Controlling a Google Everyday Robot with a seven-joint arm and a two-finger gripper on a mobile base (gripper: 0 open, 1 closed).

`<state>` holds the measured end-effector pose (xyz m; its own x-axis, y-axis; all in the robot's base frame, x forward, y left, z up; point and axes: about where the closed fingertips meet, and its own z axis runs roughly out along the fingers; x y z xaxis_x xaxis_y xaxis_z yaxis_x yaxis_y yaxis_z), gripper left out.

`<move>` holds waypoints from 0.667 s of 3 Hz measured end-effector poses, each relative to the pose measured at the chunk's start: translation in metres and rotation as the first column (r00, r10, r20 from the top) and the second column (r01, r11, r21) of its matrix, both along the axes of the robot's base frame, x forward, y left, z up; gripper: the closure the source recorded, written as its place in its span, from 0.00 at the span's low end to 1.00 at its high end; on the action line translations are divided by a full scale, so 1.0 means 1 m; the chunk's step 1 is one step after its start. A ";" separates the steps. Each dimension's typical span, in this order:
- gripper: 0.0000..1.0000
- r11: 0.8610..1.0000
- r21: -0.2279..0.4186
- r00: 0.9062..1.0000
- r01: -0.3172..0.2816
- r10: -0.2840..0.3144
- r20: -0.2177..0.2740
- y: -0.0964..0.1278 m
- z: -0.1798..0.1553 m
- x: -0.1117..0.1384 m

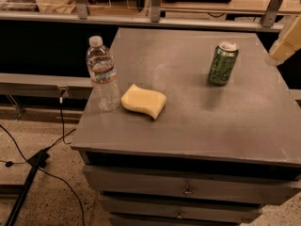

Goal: Move green can near sponge

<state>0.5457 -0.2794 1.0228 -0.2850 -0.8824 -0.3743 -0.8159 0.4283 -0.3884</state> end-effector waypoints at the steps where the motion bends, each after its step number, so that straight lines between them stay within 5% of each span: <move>1: 0.00 0.996 0.070 0.997 0.054 -0.057 0.043 -0.015 0.011 0.045; 2: 0.00 0.995 0.079 0.995 0.057 -0.063 0.076 -0.018 0.024 0.053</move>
Offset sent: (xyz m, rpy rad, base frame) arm 0.0413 -0.0137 0.0096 0.0634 -0.0404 -0.0511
